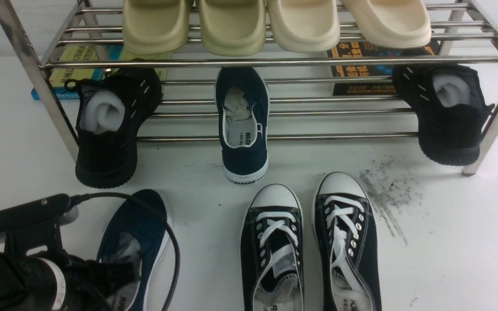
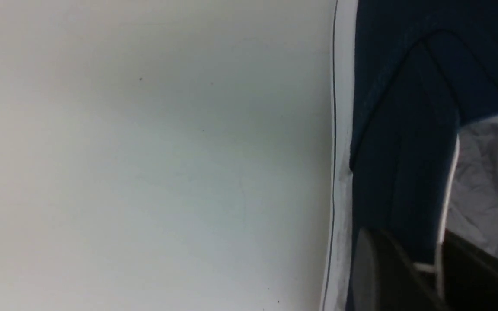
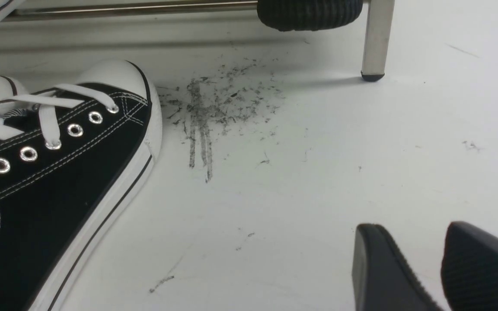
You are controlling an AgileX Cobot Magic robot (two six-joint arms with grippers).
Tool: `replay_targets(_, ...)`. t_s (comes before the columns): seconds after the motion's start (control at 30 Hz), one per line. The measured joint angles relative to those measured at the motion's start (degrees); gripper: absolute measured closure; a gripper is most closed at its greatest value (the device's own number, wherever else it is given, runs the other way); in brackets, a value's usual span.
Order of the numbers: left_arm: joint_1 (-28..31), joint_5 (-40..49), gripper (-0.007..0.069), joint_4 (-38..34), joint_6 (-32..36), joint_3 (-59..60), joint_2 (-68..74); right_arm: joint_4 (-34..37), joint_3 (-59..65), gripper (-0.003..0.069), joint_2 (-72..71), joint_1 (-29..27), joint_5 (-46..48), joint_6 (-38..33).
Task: Take the shoes off the shelf with your hand on the white table.
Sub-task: 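Set the held shoe down on the floor in front of the rack with the left gripper, then grasp the leftmost shoe on the bottom shelf of the shoe rack with the left gripper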
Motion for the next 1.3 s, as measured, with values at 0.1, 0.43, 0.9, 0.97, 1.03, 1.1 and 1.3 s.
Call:
replay_targets(0.1, 0.0, 0.3, 0.0391, -0.2, 0.0, 0.0, 0.0, 0.0, 0.0, 0.0421, 0.0, 0.0, 0.0, 0.0)
replay_targets(0.43, 0.0, 7.8, 0.0298, -1.9, 0.0, -4.8, -6.6, 0.0, 0.0, 0.0421, 0.0, 0.0, 0.0, 0.0)
replay_targets(0.9, 0.0, 25.5, 0.0624, -8.6, 16.0, -29.0, -6.9, 0.0, 0.0, 0.0421, 0.0, 0.0, 0.0, 0.0)
replay_targets(0.97, 0.0, 25.5, 0.0624, -9.0, 17.7, -30.5, -5.1, 0.0, 0.0, 0.0421, 0.0, 0.0, 0.0, 0.0)
replay_targets(1.03, 0.0, 25.2, 0.0624, -9.4, 19.3, -31.9, -2.3, 0.0, 0.0, 0.0421, 0.0, 0.0, 0.0, 0.0)
replay_targets(1.1, 0.0, 24.6, 0.0624, -10.1, 20.3, -33.3, 1.6, 0.0, 0.0, 0.0421, 0.0, 0.0, 0.0, 0.0)
replay_targets(1.3, 0.0, 23.1, 0.0583, -10.7, 21.7, -39.0, 12.8, 0.0, 0.0, 0.0421, 0.0, 0.0, 0.0, 0.0)
